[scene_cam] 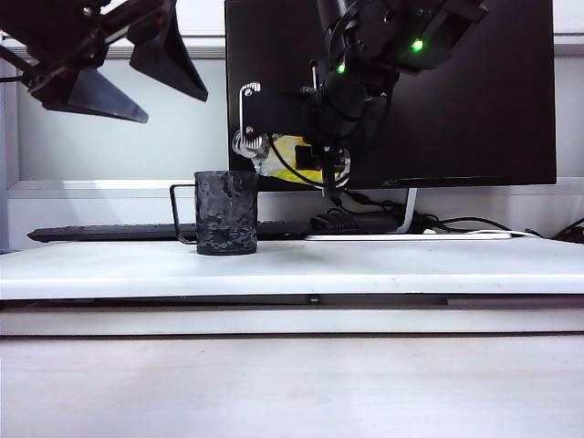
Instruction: Carefully pick up the bottle and pour some water from the bottle into the cup.
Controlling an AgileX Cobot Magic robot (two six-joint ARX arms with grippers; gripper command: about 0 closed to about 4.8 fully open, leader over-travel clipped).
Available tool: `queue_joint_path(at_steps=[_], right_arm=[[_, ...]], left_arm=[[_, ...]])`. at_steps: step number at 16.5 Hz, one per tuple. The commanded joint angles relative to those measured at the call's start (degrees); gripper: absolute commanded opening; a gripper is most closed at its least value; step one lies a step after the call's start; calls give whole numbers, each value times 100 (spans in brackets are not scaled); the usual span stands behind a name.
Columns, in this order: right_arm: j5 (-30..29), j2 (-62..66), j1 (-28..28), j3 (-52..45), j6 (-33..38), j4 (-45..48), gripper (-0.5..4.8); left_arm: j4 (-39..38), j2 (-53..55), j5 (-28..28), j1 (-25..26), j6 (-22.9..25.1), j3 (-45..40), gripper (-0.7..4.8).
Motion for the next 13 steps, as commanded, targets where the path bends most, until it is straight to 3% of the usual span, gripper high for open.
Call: queue_joint_path(at_steps=[1, 5, 13], right_arm=[[-76, -68, -4, 61, -409, 603, 136], [-103, -68, -2, 61, -1025, 804, 136], [-98, -68, -7, 59, -1172, 876, 136]], left_arm=[[-50, -22, 28, 0, 55, 28, 479], [-52, -22, 31, 0, 61, 28, 479], [-87, -22, 33, 0, 61, 28, 479]])
